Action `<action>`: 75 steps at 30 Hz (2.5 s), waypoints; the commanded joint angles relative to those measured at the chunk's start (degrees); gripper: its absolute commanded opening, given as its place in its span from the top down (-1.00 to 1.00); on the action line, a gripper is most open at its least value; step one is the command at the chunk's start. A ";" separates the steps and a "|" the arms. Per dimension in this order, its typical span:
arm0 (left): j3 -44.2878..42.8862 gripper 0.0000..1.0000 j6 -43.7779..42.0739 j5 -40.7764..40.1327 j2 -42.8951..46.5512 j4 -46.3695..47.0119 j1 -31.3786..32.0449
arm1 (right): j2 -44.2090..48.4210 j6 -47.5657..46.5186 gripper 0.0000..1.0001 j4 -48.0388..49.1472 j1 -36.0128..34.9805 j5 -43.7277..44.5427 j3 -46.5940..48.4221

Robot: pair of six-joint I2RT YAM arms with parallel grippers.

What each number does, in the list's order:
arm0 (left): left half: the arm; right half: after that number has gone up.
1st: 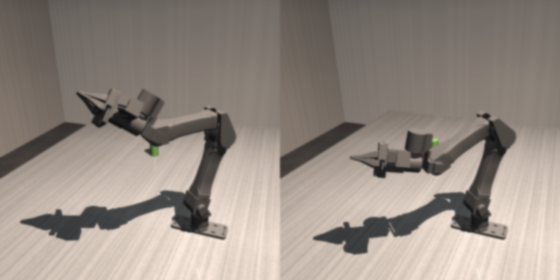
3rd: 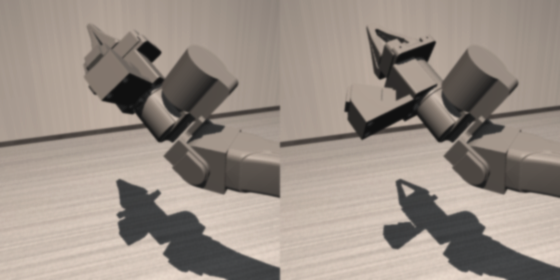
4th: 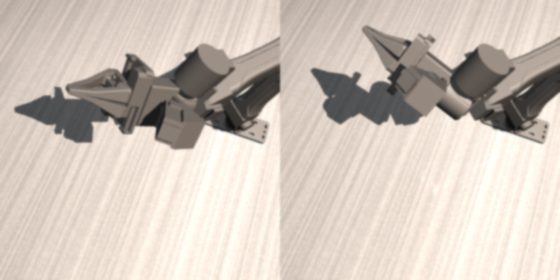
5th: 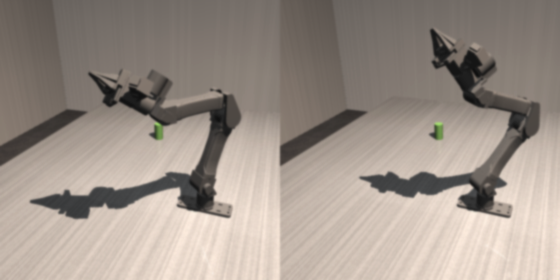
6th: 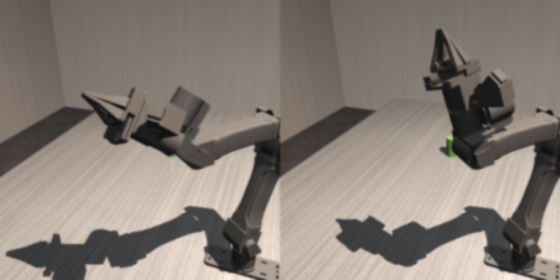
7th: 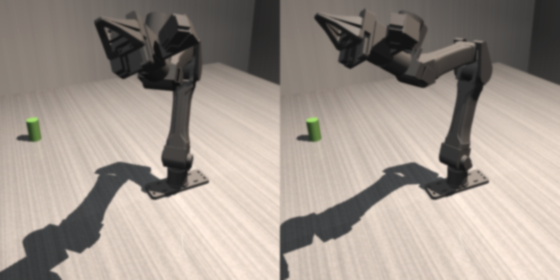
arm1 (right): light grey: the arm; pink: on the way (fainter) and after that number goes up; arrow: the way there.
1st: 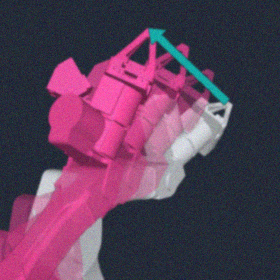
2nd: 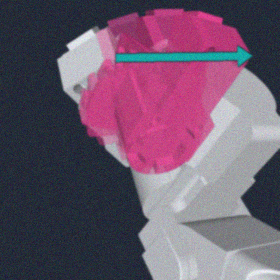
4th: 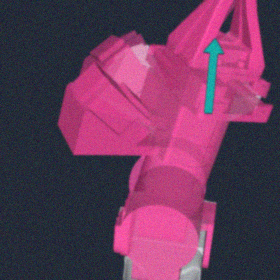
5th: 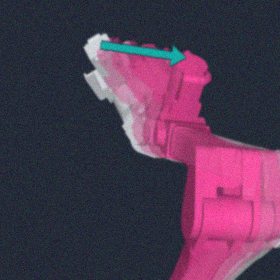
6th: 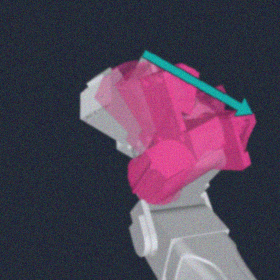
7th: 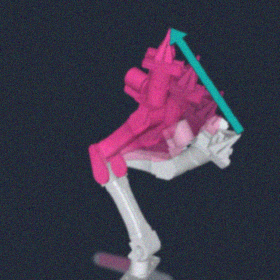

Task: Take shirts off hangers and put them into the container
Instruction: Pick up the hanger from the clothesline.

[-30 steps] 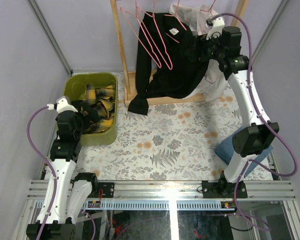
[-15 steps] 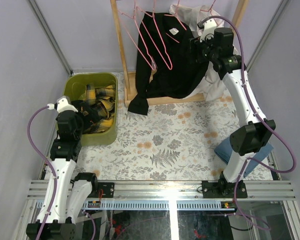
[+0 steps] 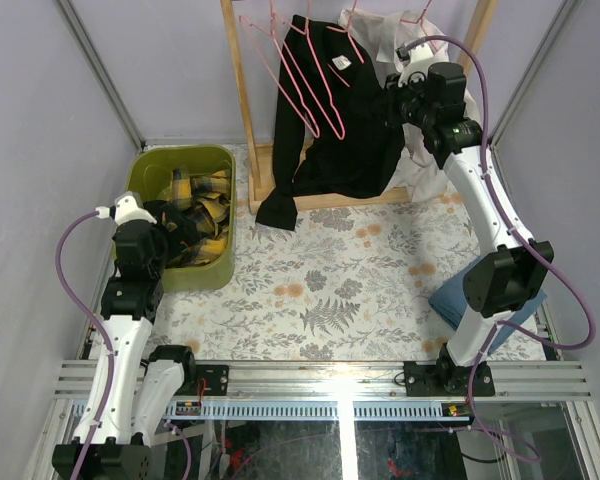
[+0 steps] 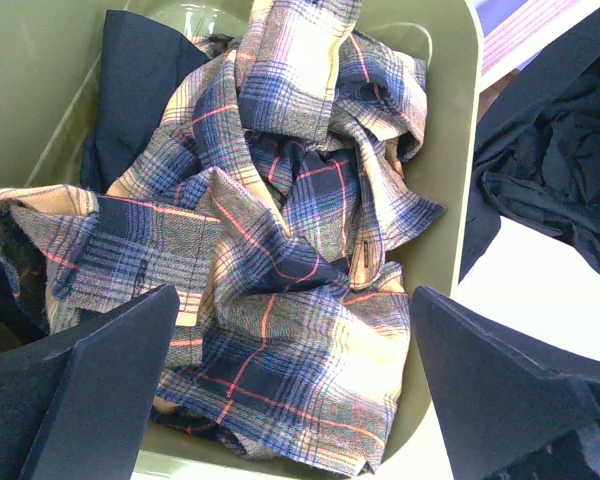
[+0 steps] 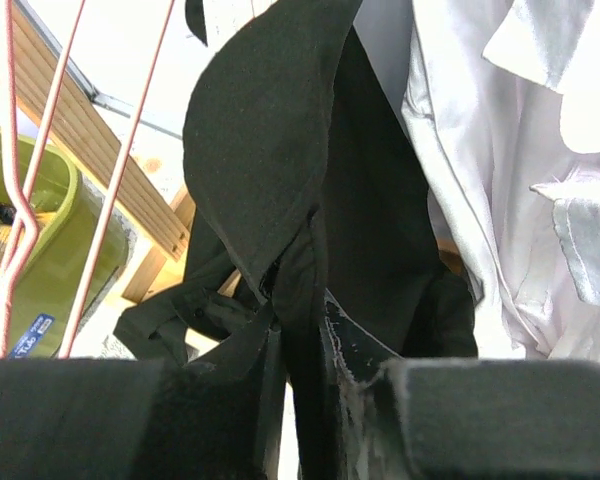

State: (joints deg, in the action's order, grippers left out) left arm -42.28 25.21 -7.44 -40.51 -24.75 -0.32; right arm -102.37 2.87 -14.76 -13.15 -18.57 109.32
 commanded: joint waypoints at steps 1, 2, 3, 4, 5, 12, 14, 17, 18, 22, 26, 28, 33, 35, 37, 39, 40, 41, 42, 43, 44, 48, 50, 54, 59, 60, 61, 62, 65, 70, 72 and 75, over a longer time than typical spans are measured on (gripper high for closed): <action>0.53 -1.00 0.01 -0.03 0.06 3.93 0.02 | 4.06 1.85 0.66 7.49 -0.30 0.20 -1.90; 0.59 -0.99 0.01 -0.04 0.13 3.88 0.04 | 4.36 1.87 0.73 8.33 -0.34 0.34 -2.45; 0.59 -1.00 0.01 -0.03 0.14 3.80 0.04 | 4.46 2.05 0.81 8.91 -0.35 0.42 -2.74; 0.56 -0.99 0.01 -0.06 0.22 3.83 -0.03 | 4.46 2.23 0.85 9.06 -0.31 0.39 -2.80; 0.54 -0.99 0.01 -0.07 0.28 3.83 -0.02 | 4.51 2.44 0.92 9.11 -0.30 0.19 -2.75; 0.56 -0.99 0.01 -0.31 0.44 3.66 0.02 | 6.78 4.62 1.00 13.56 -0.31 -2.13 -5.76; 0.57 -1.00 0.01 -0.31 0.42 3.66 0.04 | 9.12 5.37 1.00 16.45 -0.32 -2.17 -7.70; 0.56 -1.00 0.01 -0.32 0.52 3.66 0.02 | 10.80 7.31 1.00 20.45 -0.31 -2.11 -9.50; 0.56 -1.00 0.01 -0.35 0.50 3.66 0.00 | 11.13 8.36 1.00 21.66 -0.32 -2.13 -9.96; 0.56 -1.00 0.01 -0.47 0.50 3.57 0.02 | 11.96 12.64 1.00 24.69 -0.37 -3.45 -10.89; 0.49 -0.99 -0.01 -0.57 0.56 3.48 -0.03 | 13.55 14.34 1.00 25.00 -0.31 -2.24 -12.26; 0.47 -0.99 0.01 -0.57 0.69 3.48 -0.03 | 14.89 14.20 1.00 23.81 -0.30 -0.06 -13.23; 0.51 -0.99 -0.01 -0.74 0.92 3.31 0.01 | 19.28 9.98 1.00 14.85 -0.35 6.15 -14.30; 0.46 -0.99 -0.03 -0.90 1.15 3.31 0.01 | 21.70 7.98 1.00 10.18 -0.36 7.46 -14.64; 0.45 -1.00 -0.05 -0.91 1.24 3.30 0.02 | 24.68 6.69 1.00 6.23 -0.31 7.62 -17.82; 0.45 -0.99 -0.08 -0.94 1.16 3.31 -0.03 | 28.41 5.87 1.00 2.30 -0.37 7.01 -21.08; 0.48 -0.99 -0.01 -0.98 1.12 3.31 -0.03 | 30.08 5.25 1.00 0.21 -0.33 6.23 -22.36; 0.45 -0.99 -0.06 -0.96 1.13 3.31 0.00 | 31.65 4.86 1.00 -2.55 -0.30 5.39 -23.16; 0.42 -0.99 0.02 -0.98 1.10 3.24 0.01 | 33.37 4.60 1.00 -5.19 -0.34 4.89 -23.54; 0.38 -1.00 -0.06 -0.92 0.98 3.18 -0.03 | 35.12 4.45 1.00 -8.18 -0.31 4.88 -23.34; 0.28 -0.99 -0.07 -0.84 0.90 3.14 0.03 | 36.83 4.40 1.00 -10.73 -0.30 5.52 -23.13; 0.18 -0.99 0.05 -1.30 1.23 2.87 0.02 | 46.62 3.39 1.00 -14.74 -0.30 12.92 -23.22; 0.29 -0.99 0.10 -1.20 1.46 3.03 -0.02 | 51.44 1.39 1.00 -14.59 -0.31 14.68 -23.12; 0.33 -0.99 0.05 -0.87 1.49 3.09 -0.03 | 56.96 -2.85 1.00 -19.03 -0.30 15.07 -19.05; 0.41 -0.99 0.10 -0.58 1.49 3.13 -0.03 | 59.73 -6.55 1.00 -25.61 -0.33 12.66 -11.49; 0.39 -0.99 0.10 -0.49 1.43 3.13 -0.03 | 60.06 -7.54 1.00 -26.56 -0.30 11.53 -10.09; 0.40 -1.00 0.10 -0.52 1.42 3.13 -0.03 | 60.33 -8.32 1.00 -27.63 -0.30 10.47 -8.87; 0.44 -0.99 0.10 -0.42 1.40 3.13 -0.03 | 60.54 -9.11 1.00 -28.56 -0.32 9.57 -7.85; 0.45 -1.00 0.10 -0.23 1.31 3.20 0.01 | 60.95 -10.58 1.00 -30.28 -0.31 9.02 -6.71; 0.47 -0.99 0.04 0.09 1.15 3.22 -0.02 | 60.16 -14.85 1.00 -35.73 -0.35 0.08 -5.50; 0.49 -0.99 0.04 0.09 1.13 3.26 -0.01 | 61.23 -18.17 1.00 -35.98 -0.32 -8.85 -8.75; 0.57 -0.99 0.01 -0.09 1.37 3.22 -0.03 | 62.07 -20.12 1.00 -36.31 -0.31 -17.04 -11.24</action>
State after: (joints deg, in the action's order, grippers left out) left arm -42.28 25.23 -7.46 -39.59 -24.77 -0.32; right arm -40.73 -12.08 -52.66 -13.15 -20.64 99.96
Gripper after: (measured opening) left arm 0.995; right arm 0.069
